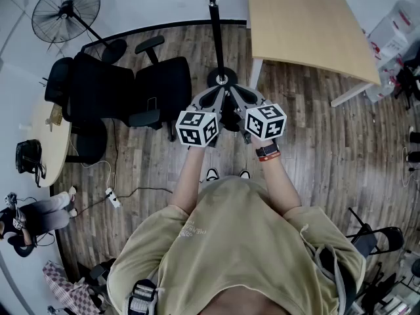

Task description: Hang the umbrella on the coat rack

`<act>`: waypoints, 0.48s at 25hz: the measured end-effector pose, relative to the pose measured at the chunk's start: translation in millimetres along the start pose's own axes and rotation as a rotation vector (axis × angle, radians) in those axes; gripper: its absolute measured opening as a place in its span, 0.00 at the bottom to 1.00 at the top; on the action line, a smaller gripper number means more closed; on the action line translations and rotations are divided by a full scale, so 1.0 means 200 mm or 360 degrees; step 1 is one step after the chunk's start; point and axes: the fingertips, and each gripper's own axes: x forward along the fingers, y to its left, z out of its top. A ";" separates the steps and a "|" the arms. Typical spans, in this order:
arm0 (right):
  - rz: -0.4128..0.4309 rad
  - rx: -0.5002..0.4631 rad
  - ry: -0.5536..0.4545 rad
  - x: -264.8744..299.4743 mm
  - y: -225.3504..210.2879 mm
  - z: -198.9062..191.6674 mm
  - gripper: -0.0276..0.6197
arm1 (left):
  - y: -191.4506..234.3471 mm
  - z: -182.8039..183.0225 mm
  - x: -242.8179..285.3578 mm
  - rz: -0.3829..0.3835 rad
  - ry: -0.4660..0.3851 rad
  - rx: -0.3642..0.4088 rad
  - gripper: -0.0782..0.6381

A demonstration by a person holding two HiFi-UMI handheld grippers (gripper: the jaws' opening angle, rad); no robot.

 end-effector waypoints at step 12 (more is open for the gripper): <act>0.0047 -0.0079 -0.0028 -0.13 -0.16 0.09 0.07 | -0.18 0.00 0.12 -0.0013 -0.0066 -0.0015 0.14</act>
